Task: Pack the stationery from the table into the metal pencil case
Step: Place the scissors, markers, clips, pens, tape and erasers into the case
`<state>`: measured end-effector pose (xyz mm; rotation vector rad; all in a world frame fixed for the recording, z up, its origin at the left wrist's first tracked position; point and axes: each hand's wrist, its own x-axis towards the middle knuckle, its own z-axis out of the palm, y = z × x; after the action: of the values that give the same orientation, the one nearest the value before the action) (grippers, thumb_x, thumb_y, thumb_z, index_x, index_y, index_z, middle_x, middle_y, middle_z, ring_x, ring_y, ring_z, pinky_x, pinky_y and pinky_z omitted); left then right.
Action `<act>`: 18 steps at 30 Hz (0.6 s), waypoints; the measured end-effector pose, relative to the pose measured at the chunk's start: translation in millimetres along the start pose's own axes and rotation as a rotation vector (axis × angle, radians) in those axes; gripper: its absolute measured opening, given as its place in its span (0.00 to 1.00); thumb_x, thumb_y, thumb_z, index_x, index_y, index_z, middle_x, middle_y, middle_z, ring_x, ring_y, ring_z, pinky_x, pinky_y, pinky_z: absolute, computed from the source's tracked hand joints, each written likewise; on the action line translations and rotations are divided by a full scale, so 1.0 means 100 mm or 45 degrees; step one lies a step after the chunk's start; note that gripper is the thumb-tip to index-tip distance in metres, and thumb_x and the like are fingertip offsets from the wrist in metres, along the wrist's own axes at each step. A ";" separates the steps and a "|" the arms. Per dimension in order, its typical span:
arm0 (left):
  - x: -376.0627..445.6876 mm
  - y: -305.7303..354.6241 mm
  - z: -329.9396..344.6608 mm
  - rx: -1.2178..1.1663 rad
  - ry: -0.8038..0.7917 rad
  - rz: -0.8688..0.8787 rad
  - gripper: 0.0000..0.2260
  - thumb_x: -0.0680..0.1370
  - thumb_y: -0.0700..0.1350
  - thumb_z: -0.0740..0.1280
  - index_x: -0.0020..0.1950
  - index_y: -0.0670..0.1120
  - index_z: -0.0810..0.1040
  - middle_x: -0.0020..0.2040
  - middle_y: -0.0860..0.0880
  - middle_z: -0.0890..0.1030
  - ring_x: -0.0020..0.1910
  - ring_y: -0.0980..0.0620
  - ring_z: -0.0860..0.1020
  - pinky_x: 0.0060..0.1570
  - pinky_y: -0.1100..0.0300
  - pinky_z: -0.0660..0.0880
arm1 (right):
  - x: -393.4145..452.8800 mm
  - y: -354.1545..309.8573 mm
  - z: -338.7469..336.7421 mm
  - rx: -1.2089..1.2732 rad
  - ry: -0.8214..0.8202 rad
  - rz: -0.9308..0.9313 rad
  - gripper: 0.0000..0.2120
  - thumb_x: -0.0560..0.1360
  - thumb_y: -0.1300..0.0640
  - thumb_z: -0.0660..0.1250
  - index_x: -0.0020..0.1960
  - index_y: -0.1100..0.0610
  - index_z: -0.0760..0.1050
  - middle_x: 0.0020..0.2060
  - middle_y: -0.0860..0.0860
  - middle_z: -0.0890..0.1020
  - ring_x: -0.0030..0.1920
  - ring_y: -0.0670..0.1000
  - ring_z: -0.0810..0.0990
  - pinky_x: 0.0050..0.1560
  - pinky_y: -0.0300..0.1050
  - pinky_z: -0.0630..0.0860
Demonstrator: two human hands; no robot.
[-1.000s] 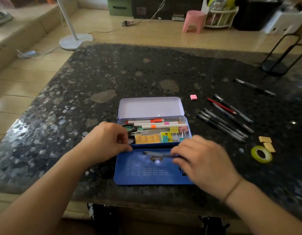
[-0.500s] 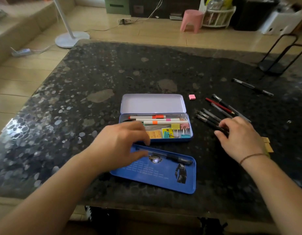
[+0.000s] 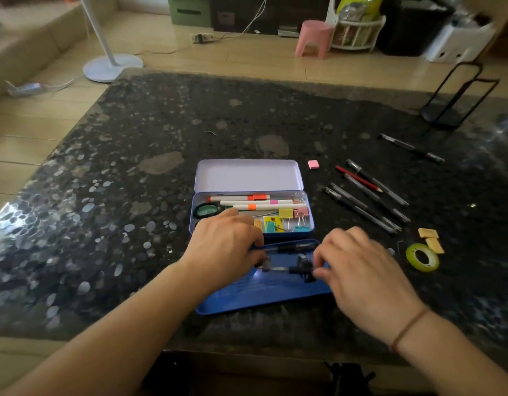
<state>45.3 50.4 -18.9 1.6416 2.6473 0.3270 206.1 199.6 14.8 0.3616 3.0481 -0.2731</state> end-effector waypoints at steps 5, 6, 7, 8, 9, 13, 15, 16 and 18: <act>-0.15 -0.17 -0.19 -0.209 -0.045 -0.027 0.10 0.74 0.58 0.65 0.52 0.58 0.79 0.45 0.60 0.77 0.43 0.59 0.76 0.39 0.56 0.78 | 0.15 -0.14 0.34 0.031 0.124 -0.106 0.11 0.75 0.43 0.58 0.52 0.46 0.75 0.46 0.43 0.75 0.48 0.47 0.71 0.44 0.43 0.69; -0.19 -0.16 -0.20 -0.190 -0.054 -0.018 0.14 0.73 0.63 0.63 0.53 0.58 0.79 0.45 0.60 0.76 0.43 0.59 0.75 0.38 0.56 0.77 | 0.21 -0.13 0.37 0.026 0.177 -0.114 0.11 0.74 0.43 0.59 0.51 0.47 0.76 0.44 0.44 0.76 0.46 0.48 0.72 0.42 0.43 0.69; -0.22 -0.15 -0.20 -0.136 -0.077 0.013 0.19 0.71 0.67 0.60 0.55 0.58 0.78 0.46 0.60 0.76 0.45 0.58 0.75 0.37 0.57 0.77 | 0.27 -0.07 0.37 0.024 0.255 -0.093 0.11 0.74 0.43 0.62 0.50 0.47 0.77 0.43 0.44 0.77 0.44 0.48 0.73 0.39 0.44 0.69; -0.24 -0.12 -0.19 -0.064 -0.092 0.055 0.23 0.70 0.70 0.59 0.56 0.59 0.77 0.48 0.60 0.77 0.47 0.58 0.75 0.36 0.58 0.76 | 0.33 0.02 0.35 0.029 0.341 -0.025 0.09 0.73 0.45 0.64 0.49 0.48 0.77 0.42 0.45 0.78 0.43 0.49 0.74 0.38 0.44 0.69; -0.25 -0.09 -0.19 -0.002 -0.104 0.089 0.26 0.68 0.72 0.58 0.58 0.59 0.76 0.51 0.61 0.76 0.49 0.57 0.75 0.35 0.60 0.74 | 0.38 0.17 0.31 0.031 0.417 0.087 0.09 0.73 0.47 0.66 0.50 0.49 0.78 0.43 0.46 0.79 0.44 0.51 0.75 0.38 0.44 0.69; -0.30 -0.01 -0.18 0.110 -0.230 0.110 0.38 0.64 0.77 0.58 0.67 0.57 0.69 0.59 0.59 0.74 0.56 0.54 0.71 0.50 0.56 0.74 | 0.45 0.79 0.19 -0.022 0.330 0.653 0.14 0.74 0.49 0.66 0.59 0.50 0.74 0.56 0.51 0.76 0.58 0.56 0.73 0.54 0.51 0.74; -0.33 0.02 -0.15 0.098 -0.272 0.092 0.40 0.63 0.78 0.58 0.69 0.57 0.64 0.62 0.59 0.72 0.59 0.53 0.69 0.57 0.54 0.72 | 0.44 0.95 0.24 -0.009 0.302 0.756 0.15 0.74 0.50 0.67 0.59 0.53 0.75 0.57 0.54 0.75 0.59 0.58 0.72 0.56 0.52 0.73; -0.34 0.03 -0.14 0.086 -0.270 0.088 0.40 0.63 0.77 0.58 0.70 0.57 0.63 0.63 0.59 0.71 0.59 0.53 0.69 0.59 0.54 0.71 | 0.44 0.99 0.26 -0.006 0.314 0.779 0.14 0.74 0.51 0.67 0.58 0.54 0.75 0.56 0.55 0.76 0.58 0.59 0.72 0.55 0.52 0.73; -0.33 0.04 -0.10 0.062 -0.249 0.105 0.39 0.64 0.75 0.60 0.71 0.57 0.60 0.64 0.58 0.70 0.60 0.54 0.68 0.61 0.55 0.69 | 0.44 1.04 0.26 0.005 0.345 0.803 0.13 0.75 0.53 0.67 0.57 0.55 0.76 0.54 0.55 0.76 0.56 0.59 0.73 0.54 0.53 0.73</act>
<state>63.1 20.8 -11.5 1.7032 2.4690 0.0972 189.0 304.8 -31.4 1.4138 2.9682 -0.1991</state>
